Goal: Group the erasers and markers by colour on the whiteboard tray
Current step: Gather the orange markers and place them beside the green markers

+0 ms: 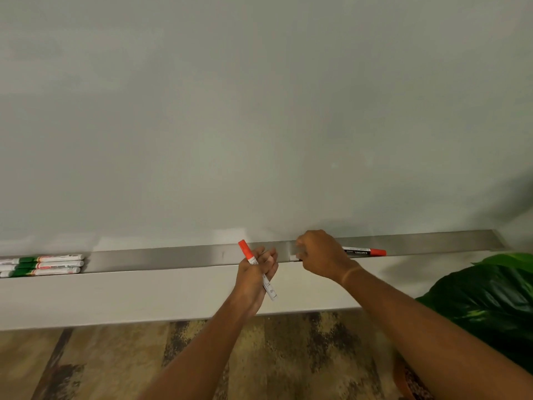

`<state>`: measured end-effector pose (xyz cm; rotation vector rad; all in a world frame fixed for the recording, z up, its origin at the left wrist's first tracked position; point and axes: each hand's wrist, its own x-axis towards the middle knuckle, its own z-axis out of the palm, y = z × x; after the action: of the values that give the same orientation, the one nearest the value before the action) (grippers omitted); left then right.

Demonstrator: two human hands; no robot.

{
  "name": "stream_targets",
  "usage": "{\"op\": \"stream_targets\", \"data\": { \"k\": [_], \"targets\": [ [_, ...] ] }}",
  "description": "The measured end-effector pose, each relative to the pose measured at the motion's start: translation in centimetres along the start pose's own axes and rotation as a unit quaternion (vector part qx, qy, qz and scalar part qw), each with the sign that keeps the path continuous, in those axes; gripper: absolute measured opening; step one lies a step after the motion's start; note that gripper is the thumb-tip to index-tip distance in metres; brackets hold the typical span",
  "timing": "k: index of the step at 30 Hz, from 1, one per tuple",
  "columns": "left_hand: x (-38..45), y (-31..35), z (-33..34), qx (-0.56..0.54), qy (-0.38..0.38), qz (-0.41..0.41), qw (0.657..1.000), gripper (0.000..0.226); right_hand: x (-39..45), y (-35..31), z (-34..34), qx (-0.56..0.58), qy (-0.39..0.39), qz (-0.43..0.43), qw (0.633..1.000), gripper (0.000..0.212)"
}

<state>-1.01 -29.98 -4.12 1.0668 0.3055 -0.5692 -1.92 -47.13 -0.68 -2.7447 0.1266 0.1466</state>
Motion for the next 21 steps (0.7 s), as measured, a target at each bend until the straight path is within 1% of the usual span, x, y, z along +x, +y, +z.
{"op": "stream_targets", "data": {
  "k": [2, 3, 6, 8, 15, 19, 21],
  "targets": [
    [0.0, -0.1, -0.2, 0.001, 0.004, 0.001, 1.0, 0.03, -0.1, 0.5, 0.3, -0.044, -0.041, -0.005, 0.998, 0.018],
    [0.0, -0.2, -0.3, 0.002, 0.004, 0.001, 1.0, 0.03, -0.1, 0.6, 0.5, -0.067, -0.052, -0.013, 0.996, 0.018],
    [0.0, -0.4, -0.5, 0.006, 0.005, 0.0, 1.0, 0.032, 0.0, 0.7, 1.0, -0.125, -0.071, -0.045, 0.989, 0.017],
    [-0.1, -0.5, -0.6, 0.003, 0.008, -0.002, 1.0, 0.037, 0.2, 0.7, 1.2, -0.142, -0.074, -0.055, 0.986, 0.017],
    [-0.3, -0.4, -1.0, -0.014, 0.012, -0.007, 1.0, 0.032, 0.8, 0.6, 1.3, -0.16, -0.064, -0.062, 0.983, 0.014],
    [-0.5, -0.3, -1.3, -0.035, 0.015, -0.014, 0.999, 0.033, 1.0, 0.7, 1.3, -0.148, -0.07, -0.051, 0.985, 0.013],
    [-0.5, -0.1, -1.5, -0.056, 0.017, -0.02, 0.998, 0.035, 1.0, 0.7, 1.2, -0.132, -0.054, -0.056, 0.988, 0.011]
  ]
}}
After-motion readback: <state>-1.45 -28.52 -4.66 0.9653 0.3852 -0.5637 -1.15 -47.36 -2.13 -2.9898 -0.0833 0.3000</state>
